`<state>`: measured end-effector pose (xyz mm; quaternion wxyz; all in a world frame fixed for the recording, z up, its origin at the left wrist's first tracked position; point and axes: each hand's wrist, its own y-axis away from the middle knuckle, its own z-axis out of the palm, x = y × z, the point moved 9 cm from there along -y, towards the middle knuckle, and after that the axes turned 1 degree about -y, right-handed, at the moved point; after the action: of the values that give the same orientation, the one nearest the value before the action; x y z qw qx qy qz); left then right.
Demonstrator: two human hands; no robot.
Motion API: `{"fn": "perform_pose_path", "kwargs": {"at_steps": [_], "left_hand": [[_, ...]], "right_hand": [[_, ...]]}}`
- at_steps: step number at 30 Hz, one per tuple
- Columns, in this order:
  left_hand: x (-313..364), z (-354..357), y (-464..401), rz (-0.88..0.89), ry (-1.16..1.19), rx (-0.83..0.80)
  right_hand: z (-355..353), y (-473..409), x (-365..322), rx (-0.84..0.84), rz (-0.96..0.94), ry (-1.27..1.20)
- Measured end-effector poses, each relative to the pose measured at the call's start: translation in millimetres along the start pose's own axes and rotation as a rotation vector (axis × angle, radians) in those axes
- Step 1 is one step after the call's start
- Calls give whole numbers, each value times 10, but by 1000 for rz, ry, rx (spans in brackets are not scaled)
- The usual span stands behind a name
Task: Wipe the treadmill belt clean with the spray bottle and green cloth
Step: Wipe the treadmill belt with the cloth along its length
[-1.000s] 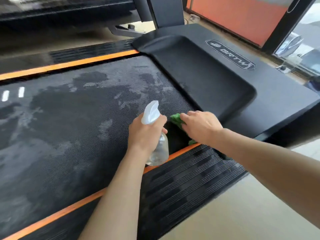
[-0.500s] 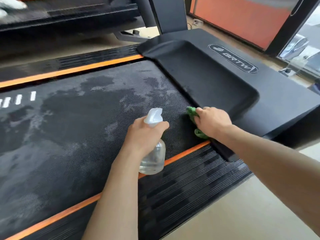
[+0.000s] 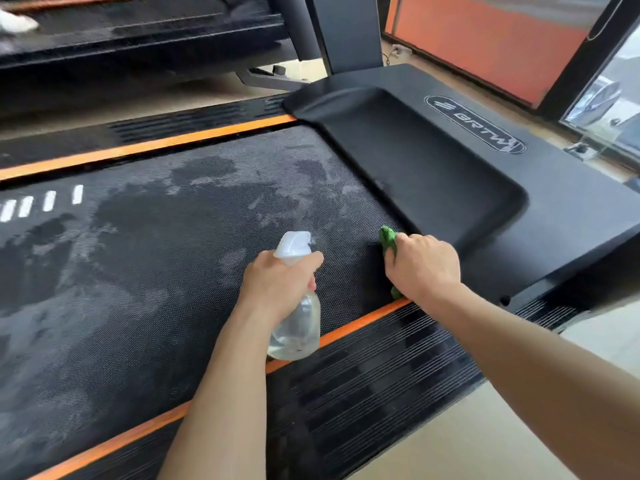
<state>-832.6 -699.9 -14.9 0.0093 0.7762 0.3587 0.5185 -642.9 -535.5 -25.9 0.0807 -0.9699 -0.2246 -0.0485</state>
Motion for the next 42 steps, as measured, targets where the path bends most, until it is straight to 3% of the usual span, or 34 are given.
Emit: {"fn": "perform_pose_path", "kwargs": {"at_steps": [6, 10, 16, 32, 38, 42], "left_hand": [[48, -13, 7, 21, 66, -13], [12, -26, 26, 1, -11, -23], [-8, 40, 76, 12, -83, -169], [-48, 9, 83, 42, -142, -201], [-65, -133, 89, 81, 19, -84], [-113, -433, 65, 214, 118, 162]], "right_hand": [[-52, 16, 34, 49, 27, -35], [-41, 32, 25, 45, 23, -26], [-26, 22, 25, 55, 19, -26], [-47, 29, 22, 44, 39, -34], [-21, -27, 52, 35, 67, -106], [-68, -103, -224, 53, 82, -187]]}}
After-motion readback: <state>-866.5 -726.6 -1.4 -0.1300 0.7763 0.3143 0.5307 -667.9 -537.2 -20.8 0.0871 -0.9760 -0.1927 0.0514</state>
